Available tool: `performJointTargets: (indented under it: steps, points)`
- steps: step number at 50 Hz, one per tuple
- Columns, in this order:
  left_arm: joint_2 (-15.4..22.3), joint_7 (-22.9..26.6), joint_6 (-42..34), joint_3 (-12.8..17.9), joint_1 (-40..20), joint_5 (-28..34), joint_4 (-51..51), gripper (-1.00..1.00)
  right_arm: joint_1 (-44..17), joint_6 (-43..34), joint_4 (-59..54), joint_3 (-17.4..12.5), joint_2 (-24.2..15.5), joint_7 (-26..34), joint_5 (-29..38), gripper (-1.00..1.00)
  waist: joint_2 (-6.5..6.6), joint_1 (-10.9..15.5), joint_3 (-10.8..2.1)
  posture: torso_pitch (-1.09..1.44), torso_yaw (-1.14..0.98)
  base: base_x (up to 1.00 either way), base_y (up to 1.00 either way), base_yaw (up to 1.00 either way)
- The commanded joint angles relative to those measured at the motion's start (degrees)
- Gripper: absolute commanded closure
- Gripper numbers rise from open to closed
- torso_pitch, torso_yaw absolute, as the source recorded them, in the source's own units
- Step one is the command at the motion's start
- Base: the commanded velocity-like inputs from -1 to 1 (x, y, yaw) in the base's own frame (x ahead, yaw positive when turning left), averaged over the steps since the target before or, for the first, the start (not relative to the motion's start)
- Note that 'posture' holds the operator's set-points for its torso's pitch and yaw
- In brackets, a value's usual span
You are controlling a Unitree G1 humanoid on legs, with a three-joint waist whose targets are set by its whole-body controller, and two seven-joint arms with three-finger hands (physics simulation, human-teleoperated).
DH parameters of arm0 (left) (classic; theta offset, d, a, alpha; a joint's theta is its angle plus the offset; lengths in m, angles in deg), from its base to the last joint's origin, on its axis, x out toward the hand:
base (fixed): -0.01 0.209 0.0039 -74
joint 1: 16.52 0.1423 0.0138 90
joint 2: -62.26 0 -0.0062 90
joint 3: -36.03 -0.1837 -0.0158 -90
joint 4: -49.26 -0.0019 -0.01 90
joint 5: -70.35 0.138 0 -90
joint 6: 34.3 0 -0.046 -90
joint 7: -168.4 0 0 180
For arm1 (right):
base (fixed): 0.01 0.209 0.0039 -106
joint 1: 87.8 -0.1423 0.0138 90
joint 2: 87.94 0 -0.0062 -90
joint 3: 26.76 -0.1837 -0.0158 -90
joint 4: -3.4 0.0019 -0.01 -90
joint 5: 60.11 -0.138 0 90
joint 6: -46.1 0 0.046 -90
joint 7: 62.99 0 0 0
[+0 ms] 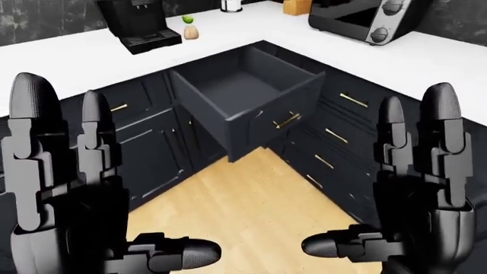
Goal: Close the right drawer.
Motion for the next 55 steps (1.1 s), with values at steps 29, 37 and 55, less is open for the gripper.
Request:
performJointTargets:
  steps: [29, 37, 55]
  points:
    - [-0.41, 0.73, 2.27, -0.49, 0.33, 0.28, 1.93, -1.0, -0.06, 1.95, 1.64, 0.09, -0.3, -0.1, -0.34, -1.0, -0.25, 0.24, -0.21, 0.0, 0.0, 0.0, 0.0, -0.44]
    - [-0.14, 0.45, 2.17, -0.54, 0.3, 0.14, 1.93, -1.0, -0.23, 1.57, 1.82, 0.05, -0.23, -0.04, -0.41, -1.0, -5.15, -0.68, -0.84, 0.0, 0.0, 0.0, 0.0, -0.41]
    - [0.18, 0.23, 2.22, -0.54, 0.25, 0.1, 1.93, -1.0, -0.23, 1.6, 1.6, 0.28, -0.32, -0.07, -0.16, -1.0, 0.54, 0.02, -0.33, 0.0, 0.0, 0.0, 0.0, -0.41]
